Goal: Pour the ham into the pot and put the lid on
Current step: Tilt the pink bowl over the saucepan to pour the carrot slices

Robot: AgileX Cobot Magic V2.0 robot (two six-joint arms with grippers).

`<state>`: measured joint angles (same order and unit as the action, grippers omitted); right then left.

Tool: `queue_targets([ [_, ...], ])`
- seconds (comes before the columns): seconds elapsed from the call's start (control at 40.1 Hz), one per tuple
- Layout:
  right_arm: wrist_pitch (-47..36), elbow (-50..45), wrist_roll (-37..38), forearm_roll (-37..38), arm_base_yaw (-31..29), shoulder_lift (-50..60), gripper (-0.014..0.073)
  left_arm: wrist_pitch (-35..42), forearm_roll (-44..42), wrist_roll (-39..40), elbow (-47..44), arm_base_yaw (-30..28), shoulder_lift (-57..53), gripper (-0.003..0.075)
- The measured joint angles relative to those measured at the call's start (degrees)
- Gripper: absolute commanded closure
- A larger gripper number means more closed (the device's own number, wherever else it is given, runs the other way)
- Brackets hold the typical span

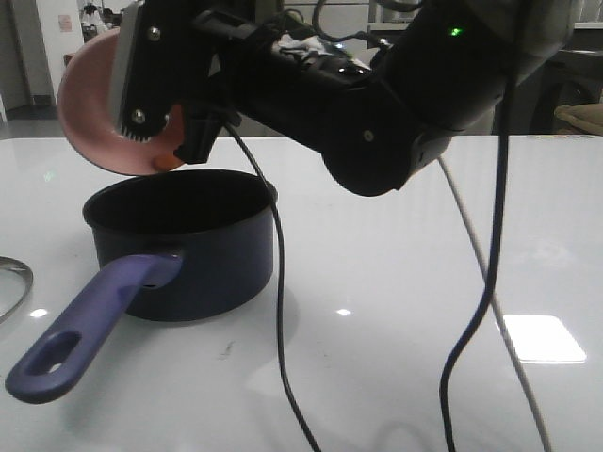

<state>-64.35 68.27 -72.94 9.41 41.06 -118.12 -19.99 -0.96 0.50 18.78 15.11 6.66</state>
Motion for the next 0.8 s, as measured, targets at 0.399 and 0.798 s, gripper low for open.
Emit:
queue_targets([
  [0.399, 0.0, -0.04, 24.15, -10.36, 0.0, 0.0, 0.0456, 0.0, 0.0, 0.0, 0.0, 0.0, 0.0, 0.0158],
  [0.798, 32.44, -0.13, 57.71, -28.09, -0.14, 9.31, 0.0456, 0.0, 0.0, 0.0, 0.0, 0.0, 0.0, 0.0158],
])
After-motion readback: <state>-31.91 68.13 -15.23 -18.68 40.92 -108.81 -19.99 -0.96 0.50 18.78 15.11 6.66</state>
